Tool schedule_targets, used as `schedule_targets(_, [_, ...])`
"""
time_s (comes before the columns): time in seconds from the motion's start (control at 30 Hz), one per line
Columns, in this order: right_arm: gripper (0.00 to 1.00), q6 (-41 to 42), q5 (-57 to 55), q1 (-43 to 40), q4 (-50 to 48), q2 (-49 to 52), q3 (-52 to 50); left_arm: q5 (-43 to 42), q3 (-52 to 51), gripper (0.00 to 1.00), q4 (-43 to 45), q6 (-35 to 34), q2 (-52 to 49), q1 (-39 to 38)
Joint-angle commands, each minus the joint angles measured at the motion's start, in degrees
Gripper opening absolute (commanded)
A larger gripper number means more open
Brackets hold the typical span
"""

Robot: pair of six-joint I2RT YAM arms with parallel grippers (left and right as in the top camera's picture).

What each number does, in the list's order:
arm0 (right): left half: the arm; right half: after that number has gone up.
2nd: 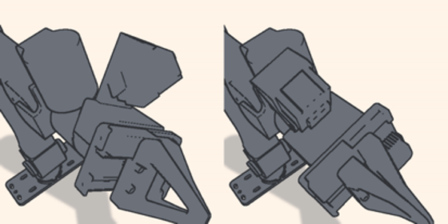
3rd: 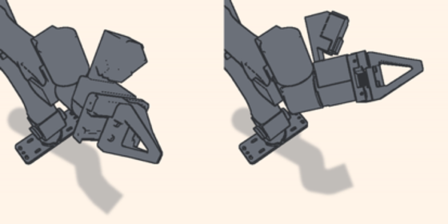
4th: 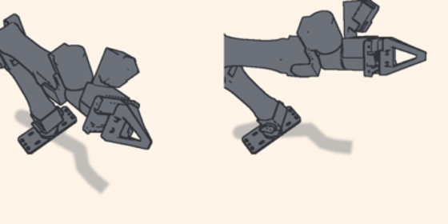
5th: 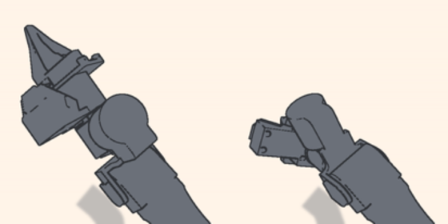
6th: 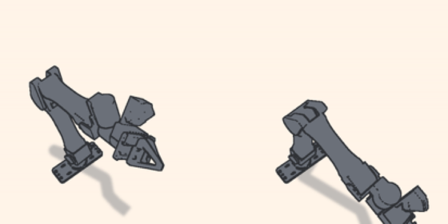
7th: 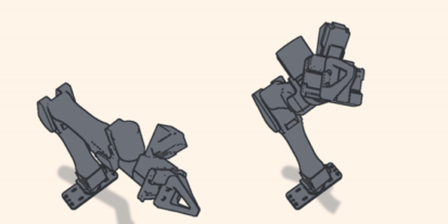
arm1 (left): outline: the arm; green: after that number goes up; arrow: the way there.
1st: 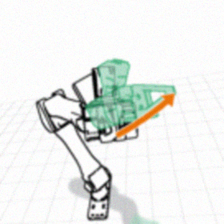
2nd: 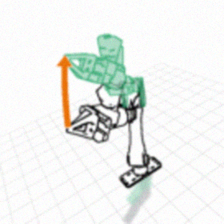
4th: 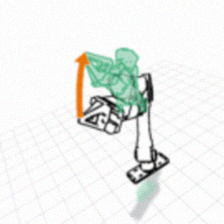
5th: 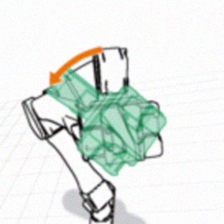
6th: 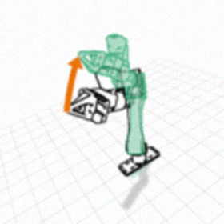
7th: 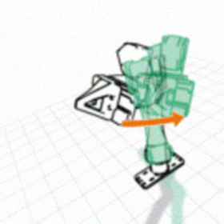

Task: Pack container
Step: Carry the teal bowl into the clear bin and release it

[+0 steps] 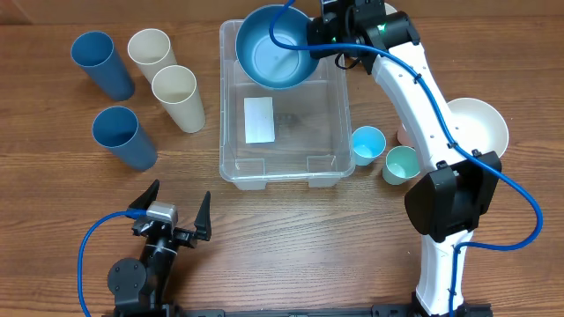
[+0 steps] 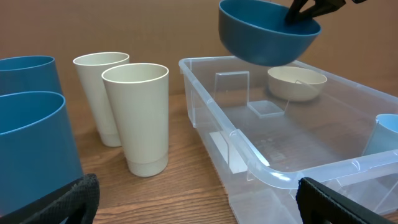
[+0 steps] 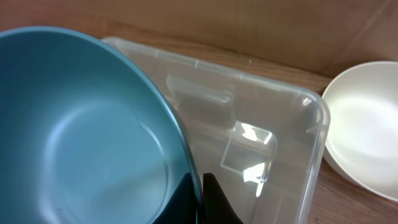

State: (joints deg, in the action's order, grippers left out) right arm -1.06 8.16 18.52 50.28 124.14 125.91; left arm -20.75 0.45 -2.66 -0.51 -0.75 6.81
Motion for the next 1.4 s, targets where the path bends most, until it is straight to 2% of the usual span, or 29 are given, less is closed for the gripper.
schedule_targets(0.0, [0.04, 2.4, -0.3, -0.2, -2.1, 2.1, 1.6, 0.2, -0.2, 1.00, -0.1, -0.8, 0.4, 0.3])
schedule_targets(0.23, [0.04, 2.8, 1.9, -0.2, -5.5, 11.4, 1.6, 0.2, -0.2, 1.00, -0.1, -0.8, 0.4, 0.3])
schedule_targets(0.6, [0.07, 2.8, -1.7, -0.8, -8.3, 15.9, 1.6, 0.2, -0.2, 1.00, -0.1, -0.8, 0.4, 0.3])
schedule_targets(0.63, [0.11, 2.8, -1.7, -0.9, -8.3, 16.2, 1.6, 0.2, -0.2, 1.00, -0.1, -0.8, 0.4, 0.3])
schedule_targets(0.67, [0.22, 2.8, -1.7, -0.9, -8.3, 16.3, 1.6, 0.2, -0.2, 1.00, -0.1, -0.8, 0.4, 0.3])
schedule_targets(0.7, [0.47, 2.8, -1.7, -0.9, -8.6, 16.3, 1.6, 0.2, -0.2, 1.00, -0.1, -0.8, 0.4, 0.3])
schedule_targets(0.8, [0.71, 2.8, -1.6, -1.0, -8.8, 16.3, 1.6, 0.2, -0.2, 1.00, -0.1, -0.8, 0.4, 0.3])
schedule_targets(0.93, [0.79, 2.8, 0.3, -1.0, -4.3, 15.4, 6.1, 0.2, -0.2, 1.00, -0.1, -0.8, 0.4, 0.3])
schedule_targets(1.17, [0.82, 3.2, 3.0, -0.6, 12.0, 14.7, 29.9, 0.2, -0.2, 1.00, -0.1, -0.8, 0.4, 0.3])
schedule_targets(1.23, [0.83, 6.3, -2.5, -2.6, 13.9, 14.7, 34.3, 0.2, -0.2, 1.00, -0.1, -0.8, 0.4, 0.3])
schedule_targets(1.37, [0.84, 15.4, -8.1, -11.3, 13.2, 16.0, 32.3, 0.2, -0.2, 1.00, -0.1, -0.8, 0.4, 0.3])
